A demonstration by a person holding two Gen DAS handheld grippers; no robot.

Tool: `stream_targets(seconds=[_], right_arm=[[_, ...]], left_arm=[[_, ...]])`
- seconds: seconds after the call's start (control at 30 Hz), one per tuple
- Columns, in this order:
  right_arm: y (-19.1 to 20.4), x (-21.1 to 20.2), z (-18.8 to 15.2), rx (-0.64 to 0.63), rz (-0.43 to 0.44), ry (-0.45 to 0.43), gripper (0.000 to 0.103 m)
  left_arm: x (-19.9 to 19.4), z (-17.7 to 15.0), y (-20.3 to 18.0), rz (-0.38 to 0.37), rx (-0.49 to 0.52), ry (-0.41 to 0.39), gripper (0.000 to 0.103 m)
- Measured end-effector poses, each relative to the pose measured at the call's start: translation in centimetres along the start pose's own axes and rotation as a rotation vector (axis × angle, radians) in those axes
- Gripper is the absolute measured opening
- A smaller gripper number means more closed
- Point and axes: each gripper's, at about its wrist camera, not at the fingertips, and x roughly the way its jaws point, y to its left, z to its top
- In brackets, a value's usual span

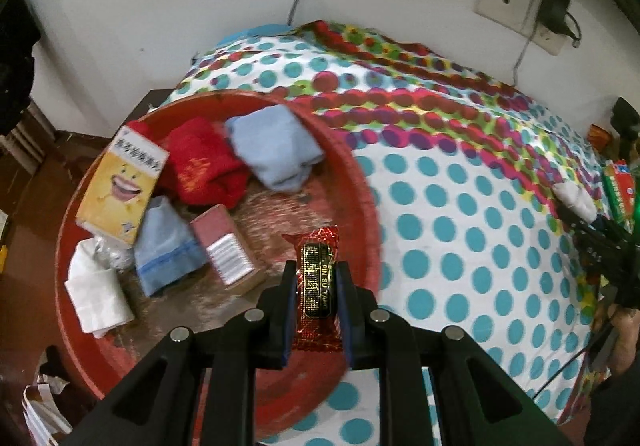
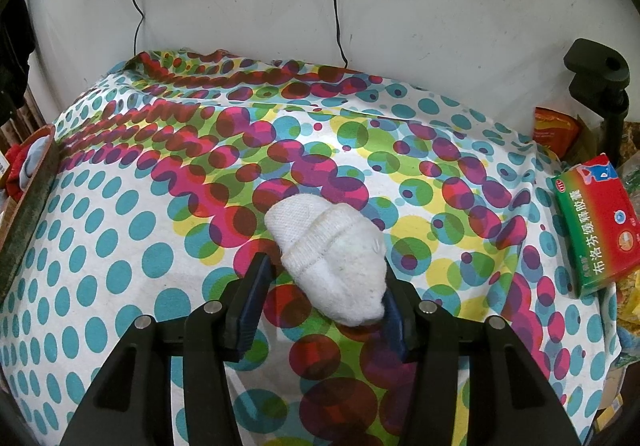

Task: Organize objects
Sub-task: 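Carry the red candy bar packet into the red tray and open the left tool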

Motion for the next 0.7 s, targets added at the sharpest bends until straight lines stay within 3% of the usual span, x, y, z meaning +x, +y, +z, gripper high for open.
stream_targets(seconds=[0.43, 0.7], right_arm=[[-0.1, 0.2, 0.0, -0.004, -0.002, 0.0, 0.048], [-0.3, 0.1, 0.0, -0.006, -0.003, 0.0, 0.049]], left_arm=[[1.8, -0.2, 3.8, 0.026, -0.04, 0.03, 0.02], [1.4, -0.2, 4.2, 0.082, -0.026, 0.001, 0.025]])
